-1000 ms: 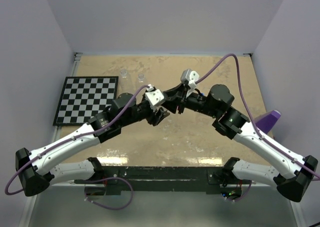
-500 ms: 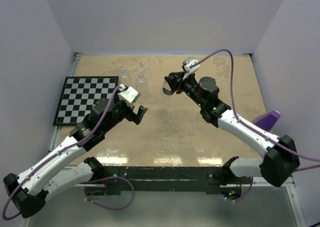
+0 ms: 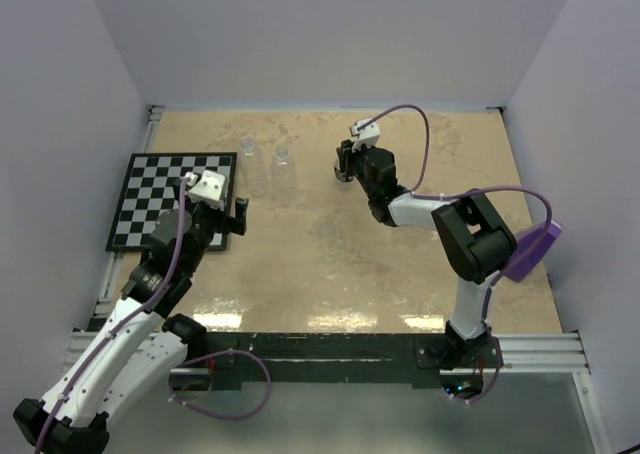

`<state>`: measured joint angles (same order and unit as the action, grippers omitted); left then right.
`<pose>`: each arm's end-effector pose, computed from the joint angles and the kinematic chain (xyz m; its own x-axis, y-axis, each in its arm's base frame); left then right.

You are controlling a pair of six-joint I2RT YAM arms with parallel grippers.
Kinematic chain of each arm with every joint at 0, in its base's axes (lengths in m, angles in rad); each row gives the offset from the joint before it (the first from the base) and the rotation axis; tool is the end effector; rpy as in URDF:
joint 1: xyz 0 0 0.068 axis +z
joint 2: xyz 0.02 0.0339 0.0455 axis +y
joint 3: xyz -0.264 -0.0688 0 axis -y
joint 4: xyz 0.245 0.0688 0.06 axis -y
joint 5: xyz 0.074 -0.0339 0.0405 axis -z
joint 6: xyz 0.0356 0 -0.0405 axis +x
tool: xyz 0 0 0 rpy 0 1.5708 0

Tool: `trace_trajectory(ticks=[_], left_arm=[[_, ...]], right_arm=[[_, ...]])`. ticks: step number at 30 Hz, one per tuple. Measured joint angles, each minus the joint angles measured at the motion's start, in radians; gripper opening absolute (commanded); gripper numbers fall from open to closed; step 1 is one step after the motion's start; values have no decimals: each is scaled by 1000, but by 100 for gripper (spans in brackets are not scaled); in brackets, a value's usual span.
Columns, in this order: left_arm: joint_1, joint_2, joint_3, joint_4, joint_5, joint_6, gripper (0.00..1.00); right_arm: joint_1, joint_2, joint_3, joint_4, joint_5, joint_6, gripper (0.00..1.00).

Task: Screw on the bottle caps
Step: Place the plastic bottle at the center of the board.

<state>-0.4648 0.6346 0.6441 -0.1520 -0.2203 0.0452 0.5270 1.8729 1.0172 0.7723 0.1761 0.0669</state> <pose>0.1460 -0.0645 0.3169 -0.1158 0.1074 -0.9875 0.2495 0.9654 0.0757 0.3602 0.2024 0.2108 -0.0949 0.0210 -0.9953 -0.3387 0.9395 0.0521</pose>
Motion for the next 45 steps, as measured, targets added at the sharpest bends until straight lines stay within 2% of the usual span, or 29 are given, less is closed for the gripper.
trace_trajectory(ticks=[7,14,30,35,38,45], left_arm=[[0,-33,-3,27,-45,0,97],[0,-37,-5,32,-50,0,97],[0,-40,-20,32,-50,0,97],[0,-48,-20,33,-50,0,97],[0,-58,-20,33,-53,0,97],[0,-101,-34,44,-76,0,98]], right_arm=[[0,58,44,64,21,-27,18],[0,58,40,81,19,-49,41],[0,55,4,90,12,-77,73],[0,-1,-26,68,23,-79,78],[0,-91,-49,51,45,-79,82],[10,-301,-51,-28,14,-81,82]])
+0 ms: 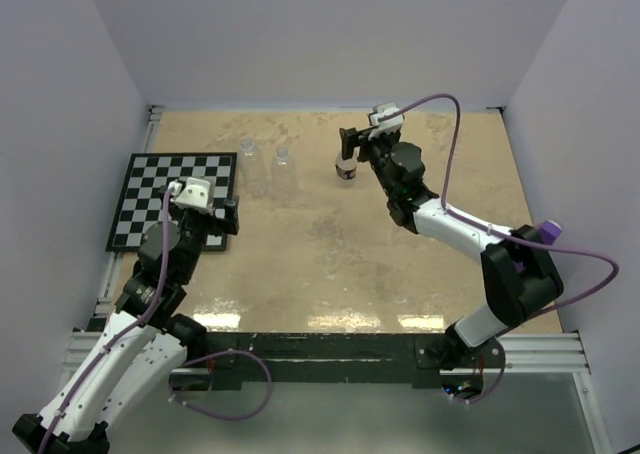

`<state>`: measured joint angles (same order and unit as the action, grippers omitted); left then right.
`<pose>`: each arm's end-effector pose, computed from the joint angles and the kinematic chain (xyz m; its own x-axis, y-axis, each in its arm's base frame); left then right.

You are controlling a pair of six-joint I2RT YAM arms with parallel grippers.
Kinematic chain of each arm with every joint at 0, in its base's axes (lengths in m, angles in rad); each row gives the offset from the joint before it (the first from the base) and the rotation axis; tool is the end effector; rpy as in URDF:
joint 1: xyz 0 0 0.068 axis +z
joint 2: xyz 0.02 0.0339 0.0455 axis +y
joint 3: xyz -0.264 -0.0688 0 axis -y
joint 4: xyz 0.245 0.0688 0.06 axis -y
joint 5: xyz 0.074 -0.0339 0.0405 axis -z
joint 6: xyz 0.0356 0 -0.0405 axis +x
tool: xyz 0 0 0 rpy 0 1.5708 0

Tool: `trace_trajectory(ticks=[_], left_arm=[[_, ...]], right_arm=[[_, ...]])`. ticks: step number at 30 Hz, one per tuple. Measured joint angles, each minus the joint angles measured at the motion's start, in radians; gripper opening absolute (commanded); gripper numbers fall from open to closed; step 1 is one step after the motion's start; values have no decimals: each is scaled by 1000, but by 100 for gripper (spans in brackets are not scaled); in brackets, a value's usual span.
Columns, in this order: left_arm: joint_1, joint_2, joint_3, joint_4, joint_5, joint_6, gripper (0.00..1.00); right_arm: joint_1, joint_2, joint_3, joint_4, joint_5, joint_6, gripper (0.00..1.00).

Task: Screw on the bottle caps
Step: Place the plastic bottle at the center of the board, then pick up the plastic bottle at the center of the board.

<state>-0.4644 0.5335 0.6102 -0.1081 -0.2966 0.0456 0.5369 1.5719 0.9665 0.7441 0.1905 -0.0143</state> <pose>0.1302 -0.0536 0.3230 -0.0204 0.0590 -0.9980 0.1682 0.9842 0.0547 0.3161 0.1803 0.3025 0.1237 0.0573 -0.9907 -0.3393 0.9406 0.0120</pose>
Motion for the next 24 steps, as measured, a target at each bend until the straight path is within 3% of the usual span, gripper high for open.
trace_trajectory(ticks=[14,24], left_arm=[[0,-31,-15,18,-19,0,100],[0,-38,-18,18,-19,0,100]], right_arm=[[200,119,397,-470,-161,-2,77],[215,309,554,-609,-183,-1,68]])
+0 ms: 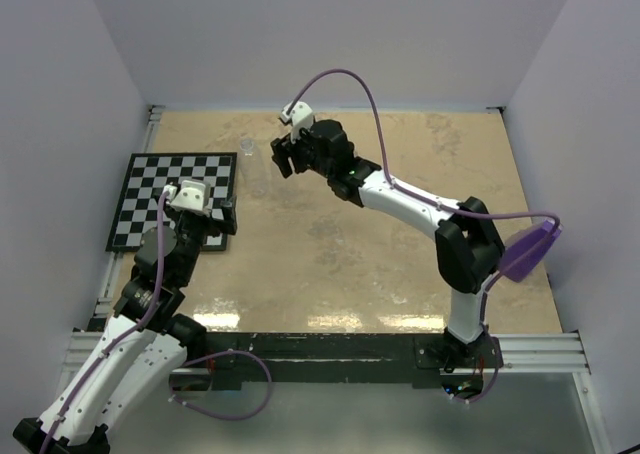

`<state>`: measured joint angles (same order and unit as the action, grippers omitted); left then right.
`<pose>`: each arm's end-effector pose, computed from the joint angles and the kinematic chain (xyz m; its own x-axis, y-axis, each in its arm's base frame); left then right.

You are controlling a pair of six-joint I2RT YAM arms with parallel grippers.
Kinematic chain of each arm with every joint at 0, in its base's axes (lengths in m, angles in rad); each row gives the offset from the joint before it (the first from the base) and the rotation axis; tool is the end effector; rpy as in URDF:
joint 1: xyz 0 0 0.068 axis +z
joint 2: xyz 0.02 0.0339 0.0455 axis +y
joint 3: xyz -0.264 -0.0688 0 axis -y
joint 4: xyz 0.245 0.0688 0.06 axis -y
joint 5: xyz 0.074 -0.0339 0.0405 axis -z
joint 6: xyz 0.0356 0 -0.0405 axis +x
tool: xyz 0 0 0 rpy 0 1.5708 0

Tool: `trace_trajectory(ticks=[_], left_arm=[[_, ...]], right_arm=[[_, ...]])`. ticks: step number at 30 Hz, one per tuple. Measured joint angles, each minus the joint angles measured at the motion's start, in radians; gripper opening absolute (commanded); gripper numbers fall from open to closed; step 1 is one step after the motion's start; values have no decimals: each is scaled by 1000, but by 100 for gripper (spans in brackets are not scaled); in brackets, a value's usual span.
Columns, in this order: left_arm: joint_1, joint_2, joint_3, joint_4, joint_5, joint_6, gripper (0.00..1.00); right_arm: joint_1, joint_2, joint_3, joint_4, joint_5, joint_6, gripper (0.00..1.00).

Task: Screw on the bottle caps
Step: Pick up the plastic bottle at the center of the board.

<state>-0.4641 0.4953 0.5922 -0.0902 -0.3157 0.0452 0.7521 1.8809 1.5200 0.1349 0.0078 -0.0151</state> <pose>0.1244 -0.0499 0.3231 0.0127 0.0417 -0.9991 0.1474 0.9881 0.0431 0.3345 0.3125 0.3100 -0.1534 -0.1642 -0.9744 -0.6800 0.7330 -0.0165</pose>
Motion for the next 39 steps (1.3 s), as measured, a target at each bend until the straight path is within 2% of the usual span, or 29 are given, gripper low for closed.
trace_trajectory(ticks=[4,8,19,23,28,35,39], left_arm=[[0,0,0,0,0,0,100],[2,0,-1,0,1,0,100],[4,13,-2,18,68,5,100],[4,20,-4,29,142,26,100],[4,53,-19,64,302,65,100],[4,103,-25,83,640,143,100],[4,141,-25,96,786,177,99]], right_arm=[[0,58,45,-19,-7,0,63],[0,84,70,-37,-26,0,54],[0,83,75,-36,-48,3,0],[0,29,10,-29,-57,4,0],[0,-110,-97,-47,-100,3,0],[0,-440,-295,-32,-232,-17,0],[0,-594,-385,-23,-328,-31,0]])
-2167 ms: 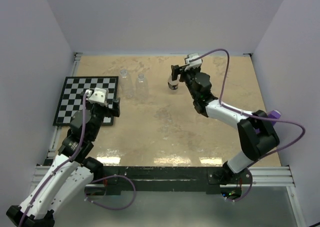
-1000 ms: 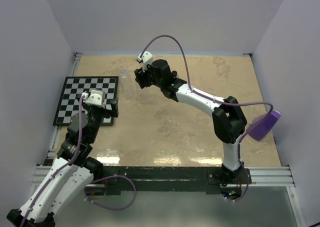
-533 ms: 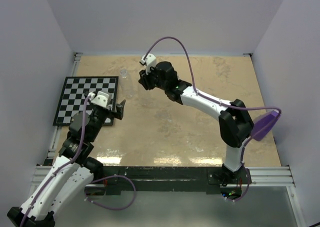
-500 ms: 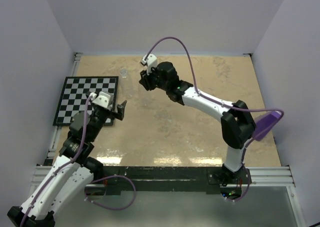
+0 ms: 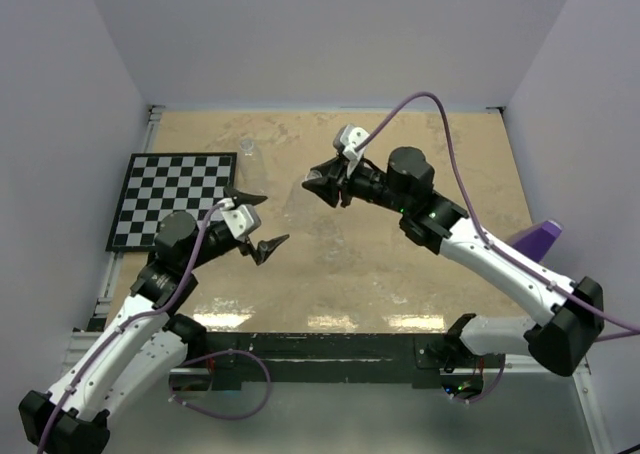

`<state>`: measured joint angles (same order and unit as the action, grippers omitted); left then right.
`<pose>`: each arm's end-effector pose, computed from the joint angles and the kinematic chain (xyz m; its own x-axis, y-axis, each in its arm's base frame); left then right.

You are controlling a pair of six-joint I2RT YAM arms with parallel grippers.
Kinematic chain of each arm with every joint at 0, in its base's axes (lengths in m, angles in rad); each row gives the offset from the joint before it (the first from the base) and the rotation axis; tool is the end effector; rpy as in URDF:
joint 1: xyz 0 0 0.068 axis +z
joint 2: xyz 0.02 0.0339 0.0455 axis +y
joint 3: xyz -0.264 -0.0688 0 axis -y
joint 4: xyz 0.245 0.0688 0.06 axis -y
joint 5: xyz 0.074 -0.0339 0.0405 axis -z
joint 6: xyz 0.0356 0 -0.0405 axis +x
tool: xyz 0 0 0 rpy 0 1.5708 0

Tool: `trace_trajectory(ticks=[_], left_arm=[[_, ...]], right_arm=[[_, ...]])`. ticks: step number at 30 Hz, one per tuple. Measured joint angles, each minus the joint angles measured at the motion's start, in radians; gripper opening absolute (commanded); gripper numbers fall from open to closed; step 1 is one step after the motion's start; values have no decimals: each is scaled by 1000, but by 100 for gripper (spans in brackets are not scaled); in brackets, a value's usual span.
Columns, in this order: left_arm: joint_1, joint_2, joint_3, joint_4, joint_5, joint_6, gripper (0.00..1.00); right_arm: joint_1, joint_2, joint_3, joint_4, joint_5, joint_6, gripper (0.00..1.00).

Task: Screw on the bottle caps
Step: Pick up the plastic bottle at the center of the board.

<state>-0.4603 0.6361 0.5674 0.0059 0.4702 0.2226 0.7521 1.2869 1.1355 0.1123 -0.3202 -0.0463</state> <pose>0.1377 -0.0863 0.3067 0.1220 0.1592 -0.9797 0.7938 0.5769 0.1926 0.2151 0.2166 0.3851 0.0121 -0.0488 -0.9987 -0.8785 0.4765 -0.0340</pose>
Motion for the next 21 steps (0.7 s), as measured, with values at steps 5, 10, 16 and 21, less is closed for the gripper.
trace_trajectory(ticks=[5,10,16,21], left_arm=[[0,72,4,16,134,17,99],[0,166,33,20,231,27,99],[-23,216,43,61,306,31,98],[-43,278,66,58,333,49,94]], right_arm=[[1,-116,-99,15,-129,-11,0],[2,-174,-177,42,-196,-8,0],[2,-188,-232,103,-262,6,0],[2,-198,-261,151,-304,21,0]])
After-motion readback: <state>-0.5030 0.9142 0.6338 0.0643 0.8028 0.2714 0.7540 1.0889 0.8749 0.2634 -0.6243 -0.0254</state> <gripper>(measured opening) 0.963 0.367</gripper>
